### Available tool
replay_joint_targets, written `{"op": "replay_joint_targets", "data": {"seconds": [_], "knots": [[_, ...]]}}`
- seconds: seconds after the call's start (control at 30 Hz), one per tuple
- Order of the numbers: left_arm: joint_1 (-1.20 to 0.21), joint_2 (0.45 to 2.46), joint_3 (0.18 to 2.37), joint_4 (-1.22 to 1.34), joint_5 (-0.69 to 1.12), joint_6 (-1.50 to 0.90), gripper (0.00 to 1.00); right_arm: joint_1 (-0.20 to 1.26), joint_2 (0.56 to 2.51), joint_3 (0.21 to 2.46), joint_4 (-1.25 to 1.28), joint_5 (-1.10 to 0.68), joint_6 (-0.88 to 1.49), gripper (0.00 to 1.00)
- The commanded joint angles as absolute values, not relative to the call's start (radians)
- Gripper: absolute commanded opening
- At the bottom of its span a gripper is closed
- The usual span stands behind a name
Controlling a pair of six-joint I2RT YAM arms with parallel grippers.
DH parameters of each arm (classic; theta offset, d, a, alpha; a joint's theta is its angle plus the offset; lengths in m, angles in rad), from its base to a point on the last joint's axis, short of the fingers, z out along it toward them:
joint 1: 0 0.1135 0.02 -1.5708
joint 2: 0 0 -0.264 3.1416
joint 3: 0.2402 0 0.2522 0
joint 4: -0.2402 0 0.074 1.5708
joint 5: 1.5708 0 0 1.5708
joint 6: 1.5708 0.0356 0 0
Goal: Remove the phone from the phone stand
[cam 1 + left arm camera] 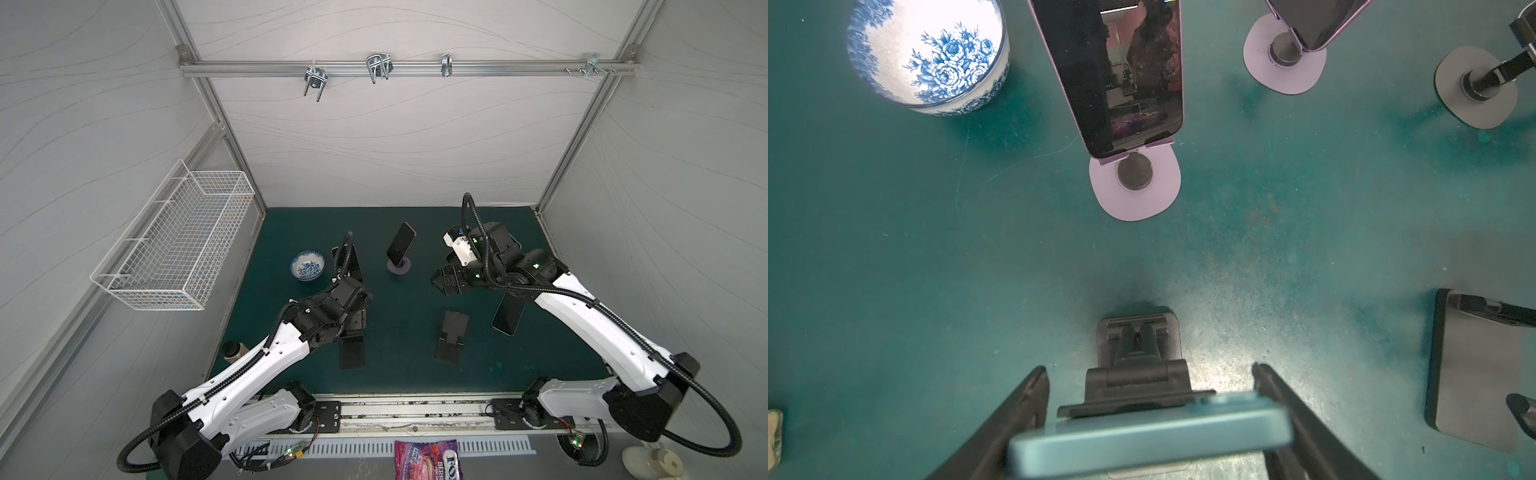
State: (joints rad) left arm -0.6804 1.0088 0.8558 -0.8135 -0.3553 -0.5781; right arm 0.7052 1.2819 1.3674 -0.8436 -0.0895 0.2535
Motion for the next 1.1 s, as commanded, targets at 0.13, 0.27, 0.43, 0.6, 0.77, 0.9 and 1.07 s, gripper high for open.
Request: {"op": "replay_joint_targets", "data": {"seconds": [0.13,0.27,0.43,0.6,0.77,0.9,1.07], "knots": [[-0.673,0.982,0.864,-0.802,-0.370,-0.597,0.70,0.700,1.279,1.362,-0.853,-0.088,0.238,0.90],[-0.673,0.976,0.864,-0.802,-0.362,-0.597,0.69,0.701,1.281,1.369,-0.854,-0.094,0.238,0.90],[-0.674,0.968,0.878,-0.813,-0.362,-0.600,0.68,0.700,1.287,1.388,-0.862,-0.097,0.236,0.90],[-0.673,0.960,0.908,-0.840,-0.366,-0.594,0.68,0.700,1.292,1.399,-0.861,-0.097,0.231,0.90],[-0.673,0.947,0.942,-0.869,-0.366,-0.591,0.68,0.700,1.290,1.397,-0.858,-0.100,0.232,0.90],[-0.673,0.939,0.970,-0.889,-0.366,-0.588,0.68,0.700,1.292,1.398,-0.857,-0.107,0.232,0.90],[-0.674,0.929,1.008,-0.916,-0.365,-0.583,0.67,0.700,1.289,1.398,-0.856,-0.104,0.231,0.90]]}}
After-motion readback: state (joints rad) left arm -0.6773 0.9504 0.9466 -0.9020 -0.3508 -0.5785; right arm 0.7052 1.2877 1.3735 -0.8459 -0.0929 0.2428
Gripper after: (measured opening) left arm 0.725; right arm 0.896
